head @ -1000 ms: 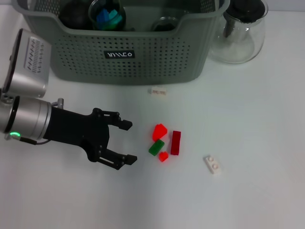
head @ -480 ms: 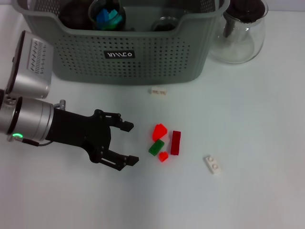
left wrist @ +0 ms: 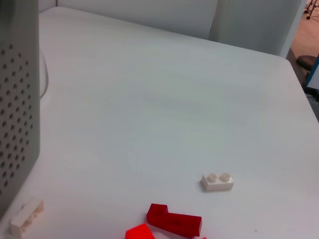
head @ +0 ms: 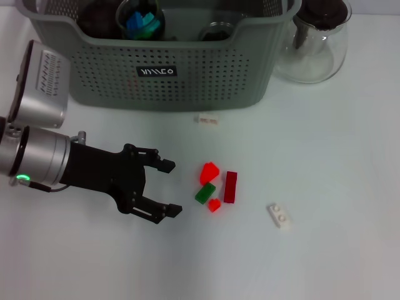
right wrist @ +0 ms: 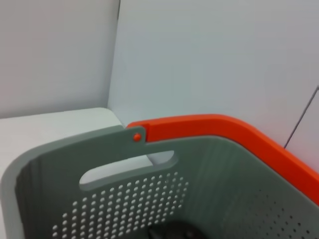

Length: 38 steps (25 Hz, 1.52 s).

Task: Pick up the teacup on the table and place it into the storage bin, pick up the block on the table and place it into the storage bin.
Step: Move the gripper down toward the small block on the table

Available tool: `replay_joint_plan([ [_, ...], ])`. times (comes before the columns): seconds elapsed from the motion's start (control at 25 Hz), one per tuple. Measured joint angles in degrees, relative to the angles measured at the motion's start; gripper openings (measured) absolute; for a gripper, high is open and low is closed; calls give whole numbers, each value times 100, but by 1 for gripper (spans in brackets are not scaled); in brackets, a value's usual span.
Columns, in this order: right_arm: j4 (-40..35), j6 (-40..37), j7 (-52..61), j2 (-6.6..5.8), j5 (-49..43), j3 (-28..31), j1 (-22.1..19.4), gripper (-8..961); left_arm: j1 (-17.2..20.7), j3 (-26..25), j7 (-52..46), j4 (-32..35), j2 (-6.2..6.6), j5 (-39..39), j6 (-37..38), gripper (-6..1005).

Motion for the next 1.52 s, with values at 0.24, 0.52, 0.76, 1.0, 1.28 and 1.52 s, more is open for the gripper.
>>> replay_joint_plan([
  [0.24,-911,-390,195,-21,20,35,-554,686,8,1,-3,0,2,-1,25,894],
  [0.52,-2681,-1466,222,-64,505,104,-1736,915,11,2,-57,0,2,-1,50,894],
  [0.76,-4270,-3274,116,-75,1011,417,-2993,944,19,0,-61,0,15,0,55,893],
  [1.0,-4858,-5517,296,-213,1034,1007,-3623,943,25,0,-62,7,30,0,52,893],
  [1.28,-4875,-7169,1161,-451,-234,1274,-3704,941,47,-26,-65,16,26,0,-24,894],
  [1.52,-4819,-7317,1187,-270,-1855,1004,-3431,940,69,-44,-76,5,-1,0,-108,894],
])
